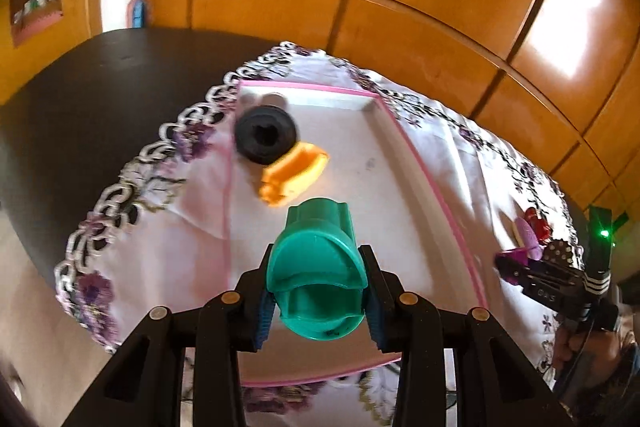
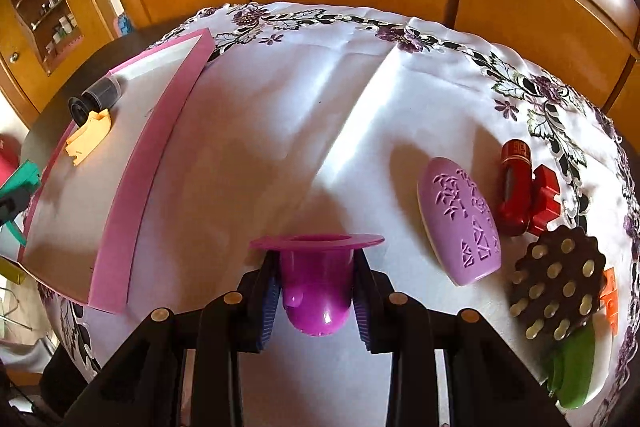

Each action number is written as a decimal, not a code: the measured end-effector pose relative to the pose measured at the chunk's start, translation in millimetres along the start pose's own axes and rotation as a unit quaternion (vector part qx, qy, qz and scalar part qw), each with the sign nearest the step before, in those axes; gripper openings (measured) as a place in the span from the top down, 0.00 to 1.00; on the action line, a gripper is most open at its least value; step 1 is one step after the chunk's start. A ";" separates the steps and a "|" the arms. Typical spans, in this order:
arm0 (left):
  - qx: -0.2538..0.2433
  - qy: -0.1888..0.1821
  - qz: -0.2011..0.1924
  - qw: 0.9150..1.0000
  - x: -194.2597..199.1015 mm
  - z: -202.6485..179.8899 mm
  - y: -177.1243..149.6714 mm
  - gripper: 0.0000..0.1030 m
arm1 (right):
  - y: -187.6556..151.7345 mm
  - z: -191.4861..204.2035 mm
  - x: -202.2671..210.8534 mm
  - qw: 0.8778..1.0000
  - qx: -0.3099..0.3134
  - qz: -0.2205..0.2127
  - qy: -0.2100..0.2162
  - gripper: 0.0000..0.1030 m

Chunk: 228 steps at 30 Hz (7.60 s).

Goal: Organize rigid objects
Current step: 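Carry the teal cup over the tray with the left gripper while the right gripper holds the magenta cup, then lower the teal cup into the tray and open the left gripper, then carry the magenta cup into the tray beside the teal cup and open the right gripper, then move both grippers from the tray back to the toy cluster, then grasp the purple oval egg with the left gripper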

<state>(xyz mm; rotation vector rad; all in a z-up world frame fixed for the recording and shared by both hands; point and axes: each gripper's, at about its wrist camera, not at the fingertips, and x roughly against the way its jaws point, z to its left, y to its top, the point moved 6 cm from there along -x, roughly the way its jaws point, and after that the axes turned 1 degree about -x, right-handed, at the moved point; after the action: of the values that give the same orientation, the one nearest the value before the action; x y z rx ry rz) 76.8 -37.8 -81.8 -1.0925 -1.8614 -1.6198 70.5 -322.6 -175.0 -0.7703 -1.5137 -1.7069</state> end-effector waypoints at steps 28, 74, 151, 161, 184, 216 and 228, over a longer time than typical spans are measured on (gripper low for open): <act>-0.066 0.048 0.043 0.996 -57.1 -5.8 0.2 0.63 | -1.3 2.0 0.0 1.000 -0.005 -0.018 0.002 0.69; -0.039 0.079 -0.044 0.995 15.2 -12.1 -0.3 0.43 | 2.3 6.9 3.6 0.998 -0.016 -0.028 -0.046 0.69; 0.029 0.125 -0.066 0.990 26.8 39.4 14.0 0.42 | 18.6 211.2 -10.0 0.989 0.111 -0.013 0.094 0.58; 0.013 0.118 -0.074 0.990 30.8 28.3 13.6 0.40 | 21.4 189.9 26.7 0.989 0.091 -0.067 0.099 0.41; -0.123 0.045 -0.074 0.989 24.9 -63.9 17.5 0.37 | 27.3 -58.2 111.1 0.984 -0.096 -0.133 -0.066 0.40; -0.154 -0.127 0.145 0.969 -124.9 -297.9 -12.1 0.48 | -5.1 -213.4 128.0 0.938 -0.305 -0.142 -0.080 0.40; -0.190 -0.103 0.120 0.969 -164.0 -329.7 -12.7 0.47 | -3.6 -212.1 125.1 0.941 -0.301 -0.139 -0.069 0.40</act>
<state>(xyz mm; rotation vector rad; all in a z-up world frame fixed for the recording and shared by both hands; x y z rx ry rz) 108.7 -399.9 -142.2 -1.6351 -1.4903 -1.8164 2.4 -548.1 -103.1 -1.0353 -1.2298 -2.4268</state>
